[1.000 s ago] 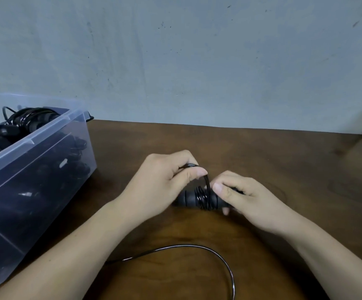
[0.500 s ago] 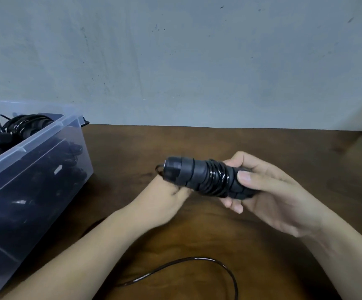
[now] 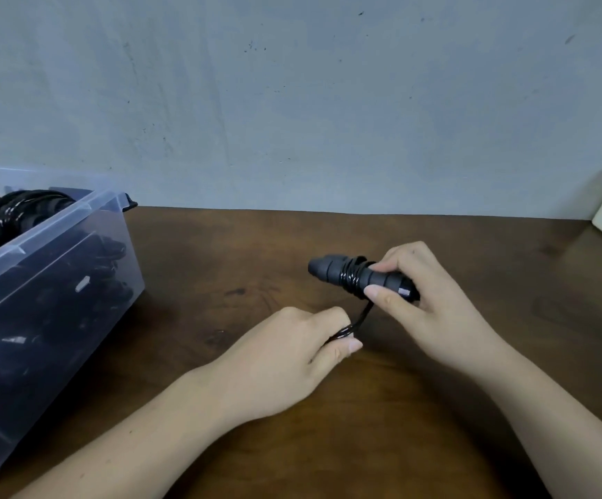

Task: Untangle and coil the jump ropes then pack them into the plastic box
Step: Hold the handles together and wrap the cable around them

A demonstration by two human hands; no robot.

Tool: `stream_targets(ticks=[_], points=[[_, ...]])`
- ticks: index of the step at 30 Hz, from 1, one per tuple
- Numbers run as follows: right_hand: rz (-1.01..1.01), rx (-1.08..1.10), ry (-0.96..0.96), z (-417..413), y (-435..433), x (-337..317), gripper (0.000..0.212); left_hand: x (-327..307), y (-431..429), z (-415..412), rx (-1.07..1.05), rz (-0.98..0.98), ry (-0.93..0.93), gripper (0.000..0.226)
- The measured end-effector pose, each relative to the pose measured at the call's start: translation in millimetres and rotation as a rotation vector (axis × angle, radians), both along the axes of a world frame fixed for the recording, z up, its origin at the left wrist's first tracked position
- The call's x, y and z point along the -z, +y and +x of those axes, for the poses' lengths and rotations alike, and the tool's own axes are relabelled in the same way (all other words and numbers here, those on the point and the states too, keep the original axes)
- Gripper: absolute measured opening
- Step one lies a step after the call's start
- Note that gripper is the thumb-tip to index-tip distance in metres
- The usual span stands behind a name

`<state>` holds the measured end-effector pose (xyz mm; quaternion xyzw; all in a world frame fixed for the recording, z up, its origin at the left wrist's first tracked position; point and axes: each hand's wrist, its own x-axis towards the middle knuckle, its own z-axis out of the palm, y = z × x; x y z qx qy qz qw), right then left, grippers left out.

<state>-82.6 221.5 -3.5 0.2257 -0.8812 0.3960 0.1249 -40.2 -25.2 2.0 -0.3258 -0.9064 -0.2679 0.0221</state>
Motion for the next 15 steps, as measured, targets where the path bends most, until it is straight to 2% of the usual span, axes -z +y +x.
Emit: stream_targets(ticks=[3,9,15], points=[[0.038,-0.056,-0.109,0,-6,7,0.013,-5,-12,-5,-0.027,0.083,0.044,0.024],[-0.075,-0.303,-0.387,13,-20,8,0.021,-14,-34,-17,-0.1,0.277,0.076,0.022],[-0.13,-0.49,-0.532,25,-26,-1,0.027,-7,-52,-35,-0.132,0.414,-0.088,0.035]])
